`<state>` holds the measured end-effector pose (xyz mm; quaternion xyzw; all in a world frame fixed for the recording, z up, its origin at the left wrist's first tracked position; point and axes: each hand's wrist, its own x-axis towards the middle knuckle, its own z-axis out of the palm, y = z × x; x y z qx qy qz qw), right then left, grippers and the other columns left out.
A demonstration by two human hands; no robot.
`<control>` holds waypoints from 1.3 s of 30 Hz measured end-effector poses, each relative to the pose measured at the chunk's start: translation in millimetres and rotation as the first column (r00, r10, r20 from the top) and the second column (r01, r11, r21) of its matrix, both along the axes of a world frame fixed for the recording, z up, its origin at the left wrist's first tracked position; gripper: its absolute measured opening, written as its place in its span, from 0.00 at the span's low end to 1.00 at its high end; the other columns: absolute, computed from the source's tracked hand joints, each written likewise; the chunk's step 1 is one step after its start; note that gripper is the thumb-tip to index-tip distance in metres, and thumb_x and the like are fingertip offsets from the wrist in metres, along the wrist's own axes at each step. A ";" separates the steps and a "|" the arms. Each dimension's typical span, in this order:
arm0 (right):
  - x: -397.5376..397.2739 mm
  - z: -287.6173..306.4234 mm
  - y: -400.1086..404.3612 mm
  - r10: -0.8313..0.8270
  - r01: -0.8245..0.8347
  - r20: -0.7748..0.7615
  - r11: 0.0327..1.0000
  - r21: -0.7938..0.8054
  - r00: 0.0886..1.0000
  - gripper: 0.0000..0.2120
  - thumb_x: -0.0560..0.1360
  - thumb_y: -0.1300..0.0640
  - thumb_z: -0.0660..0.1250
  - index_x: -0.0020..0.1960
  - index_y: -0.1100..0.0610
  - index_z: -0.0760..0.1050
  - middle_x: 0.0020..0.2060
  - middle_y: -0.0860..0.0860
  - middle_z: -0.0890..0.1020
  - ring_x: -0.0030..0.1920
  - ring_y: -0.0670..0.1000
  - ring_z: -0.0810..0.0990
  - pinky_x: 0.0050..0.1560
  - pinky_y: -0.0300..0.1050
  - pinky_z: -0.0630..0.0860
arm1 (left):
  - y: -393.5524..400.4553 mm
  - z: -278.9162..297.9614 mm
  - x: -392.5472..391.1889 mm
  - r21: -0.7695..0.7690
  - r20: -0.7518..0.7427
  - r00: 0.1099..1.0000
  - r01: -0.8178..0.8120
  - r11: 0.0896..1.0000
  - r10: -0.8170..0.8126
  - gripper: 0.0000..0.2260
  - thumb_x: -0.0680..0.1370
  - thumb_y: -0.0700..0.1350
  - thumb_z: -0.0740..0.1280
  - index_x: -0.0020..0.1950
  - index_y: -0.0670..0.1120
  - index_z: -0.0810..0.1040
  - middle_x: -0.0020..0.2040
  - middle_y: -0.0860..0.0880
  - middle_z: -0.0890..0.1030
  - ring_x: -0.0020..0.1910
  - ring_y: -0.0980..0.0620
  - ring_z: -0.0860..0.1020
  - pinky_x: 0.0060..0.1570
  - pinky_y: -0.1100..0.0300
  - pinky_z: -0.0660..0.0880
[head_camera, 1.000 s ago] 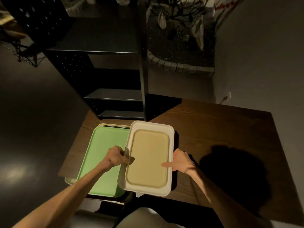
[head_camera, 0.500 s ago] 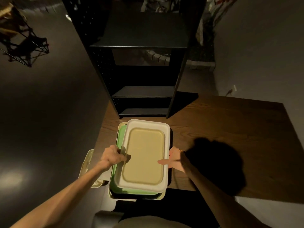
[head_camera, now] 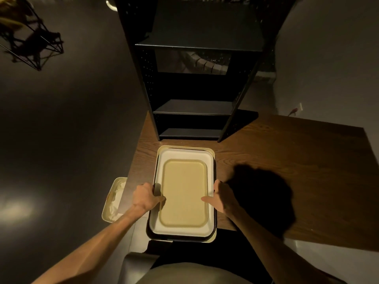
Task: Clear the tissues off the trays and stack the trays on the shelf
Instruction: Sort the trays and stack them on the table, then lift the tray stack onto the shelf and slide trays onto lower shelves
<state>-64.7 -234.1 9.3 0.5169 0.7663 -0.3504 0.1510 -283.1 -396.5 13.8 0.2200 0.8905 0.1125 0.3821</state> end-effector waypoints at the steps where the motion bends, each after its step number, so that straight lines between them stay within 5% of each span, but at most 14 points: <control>1: -0.3 -3.0 -0.7 0.002 -0.002 -0.010 1.000 0.018 1.000 0.34 0.66 0.41 0.79 0.60 0.62 0.72 0.54 0.57 0.81 0.52 0.54 0.81 0.43 0.39 0.68 | 0.1 0.1 -0.2 -0.003 -0.002 1.000 0.001 1.000 -0.001 0.22 0.63 0.57 0.79 0.47 0.45 0.80 0.43 0.46 0.84 0.41 0.47 0.83 0.47 0.52 0.82; 5: -1.8 -4.1 -3.5 0.003 -0.003 0.010 1.000 0.019 1.000 0.38 0.67 0.39 0.77 0.64 0.64 0.70 0.58 0.58 0.79 0.57 0.56 0.79 0.53 0.43 0.73 | 4.6 6.6 1.7 0.004 0.046 0.999 -0.026 1.000 0.025 0.21 0.65 0.53 0.79 0.51 0.44 0.77 0.46 0.47 0.82 0.46 0.46 0.82 0.49 0.54 0.81; 11: -4.6 -1.5 -6.1 -0.240 0.231 -0.017 0.951 -0.204 0.971 0.43 0.70 0.43 0.77 0.73 0.64 0.62 0.70 0.60 0.73 0.68 0.59 0.74 0.69 0.51 0.71 | 4.9 1.4 3.5 0.044 0.231 0.959 -0.180 0.983 0.166 0.14 0.69 0.46 0.76 0.49 0.43 0.77 0.45 0.46 0.82 0.45 0.48 0.80 0.41 0.59 0.74; 15: -8.6 -6.6 -16.3 -0.282 0.278 -0.009 0.950 -0.141 0.959 0.38 0.72 0.37 0.71 0.69 0.64 0.70 0.65 0.58 0.78 0.65 0.57 0.77 0.64 0.46 0.71 | 6.6 -0.4 6.4 0.065 0.246 0.952 -0.203 0.977 0.181 0.12 0.70 0.44 0.75 0.48 0.42 0.78 0.44 0.46 0.82 0.44 0.48 0.80 0.35 0.62 0.72; 21: -18.9 -5.6 -16.4 -0.416 0.416 0.052 0.877 -0.240 0.908 0.50 0.66 0.29 0.71 0.75 0.62 0.64 0.71 0.57 0.72 0.71 0.58 0.71 0.70 0.49 0.65 | 8.7 -1.4 3.0 0.056 0.291 0.926 -0.267 0.962 0.240 0.08 0.70 0.42 0.75 0.43 0.45 0.77 0.42 0.45 0.83 0.44 0.47 0.82 0.49 0.54 0.80; 26: -20.3 -15.0 -18.6 -0.510 0.494 0.027 0.817 -0.297 0.860 0.50 0.61 0.28 0.75 0.66 0.66 0.73 0.60 0.58 0.81 0.61 0.57 0.79 0.62 0.44 0.70 | 4.3 -4.5 -3.4 0.072 0.319 0.911 -0.298 0.952 0.261 0.06 0.71 0.39 0.74 0.44 0.43 0.78 0.46 0.40 0.85 0.46 0.42 0.84 0.49 0.52 0.82; 30: -22.5 -13.3 -19.3 -0.541 0.512 -0.004 0.798 -0.317 0.841 0.57 0.57 0.27 0.76 0.71 0.66 0.69 0.67 0.61 0.76 0.68 0.60 0.74 0.71 0.51 0.69 | 0.3 -8.7 -5.2 0.059 0.409 0.845 -0.401 0.914 0.344 0.17 0.70 0.39 0.77 0.56 0.37 0.78 0.46 0.41 0.84 0.41 0.48 0.83 0.39 0.59 0.81; 36: -36.0 -0.6 -18.9 -0.486 0.454 -0.060 0.849 -0.270 0.872 0.58 0.57 0.27 0.75 0.75 0.60 0.64 0.70 0.58 0.72 0.71 0.61 0.71 0.71 0.57 0.69 | 3.6 -9.6 -2.3 0.031 0.464 0.783 -0.481 0.876 0.414 0.20 0.69 0.49 0.78 0.51 0.35 0.80 0.44 0.41 0.86 0.45 0.42 0.85 0.48 0.50 0.82; 39: -29.3 0.7 -16.0 -0.594 0.460 -0.168 0.746 -0.481 0.787 0.56 0.56 0.31 0.79 0.74 0.56 0.64 0.67 0.55 0.76 0.65 0.58 0.77 0.67 0.56 0.74 | 4.0 -8.7 -2.6 0.033 0.468 0.783 -0.480 0.877 0.410 0.20 0.69 0.49 0.78 0.51 0.36 0.81 0.46 0.40 0.86 0.47 0.41 0.84 0.50 0.48 0.82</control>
